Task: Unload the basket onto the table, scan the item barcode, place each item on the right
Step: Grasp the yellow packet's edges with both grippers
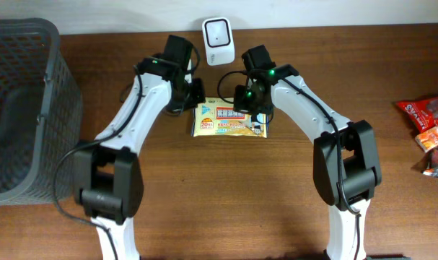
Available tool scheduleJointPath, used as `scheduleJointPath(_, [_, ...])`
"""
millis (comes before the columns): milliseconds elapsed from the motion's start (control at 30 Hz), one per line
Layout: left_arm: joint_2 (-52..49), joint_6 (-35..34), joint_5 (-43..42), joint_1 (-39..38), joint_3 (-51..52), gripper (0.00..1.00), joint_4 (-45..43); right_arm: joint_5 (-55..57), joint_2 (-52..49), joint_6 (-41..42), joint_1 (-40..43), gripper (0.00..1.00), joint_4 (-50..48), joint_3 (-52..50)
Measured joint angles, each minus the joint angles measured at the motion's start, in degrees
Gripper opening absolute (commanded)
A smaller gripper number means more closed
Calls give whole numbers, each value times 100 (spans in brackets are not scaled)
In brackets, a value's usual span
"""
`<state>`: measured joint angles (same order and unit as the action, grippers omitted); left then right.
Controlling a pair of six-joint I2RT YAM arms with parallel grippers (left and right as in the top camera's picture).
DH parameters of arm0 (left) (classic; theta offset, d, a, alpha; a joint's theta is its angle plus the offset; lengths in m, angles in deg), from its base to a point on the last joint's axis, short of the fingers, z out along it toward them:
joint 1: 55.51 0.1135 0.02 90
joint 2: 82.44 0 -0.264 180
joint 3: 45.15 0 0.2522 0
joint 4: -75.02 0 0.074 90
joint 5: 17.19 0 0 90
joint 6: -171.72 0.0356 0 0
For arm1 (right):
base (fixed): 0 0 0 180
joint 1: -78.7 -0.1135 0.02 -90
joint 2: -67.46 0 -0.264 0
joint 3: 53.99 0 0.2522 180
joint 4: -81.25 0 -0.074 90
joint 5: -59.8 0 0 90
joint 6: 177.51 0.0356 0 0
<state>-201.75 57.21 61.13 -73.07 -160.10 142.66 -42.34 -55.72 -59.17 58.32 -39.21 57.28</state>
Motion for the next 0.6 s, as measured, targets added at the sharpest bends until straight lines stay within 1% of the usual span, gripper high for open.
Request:
scheduleJointPath(67, [-409, 140, -560, 0, 0, 0, -428, -35, 2, 0, 4, 4, -22, -7])
scheduleJointPath(133, [-815, 136, -949, 0, 0, 0, -535, -59, 4, 26, 4, 4, -356, -273])
scheduleJointPath(233, [-1158, 136, -1193, 9, -9, 0, -551, -138, 59, 151, 22, 4, -1019, -914])
scheduleJointPath(267, [-1158, 136, -1137, 11, -39, 0, -472, -197, 111, 173, 63, 4, -1121, -1025])
scheduleJointPath(367, [-1163, -50, -282, -59, -170, 0, 35, -343, 129, 192, 210, 4, -1082, -1054])
scheduleJointPath(467, [-1176, -149, 739, -35, -293, 0, 817, -214, 129, 181, 614, 4, -754, -1187])
scheduleJointPath(533, [-1200, -166, 1064, -17, -658, 0, 1233, -251, 131, -59, 688, 4, -498, -1150])
scheduleJointPath(600, [-1084, -190, 1237, -4, -1029, 2, 1257, -256, 131, -184, 691, 14, -90, -1051])
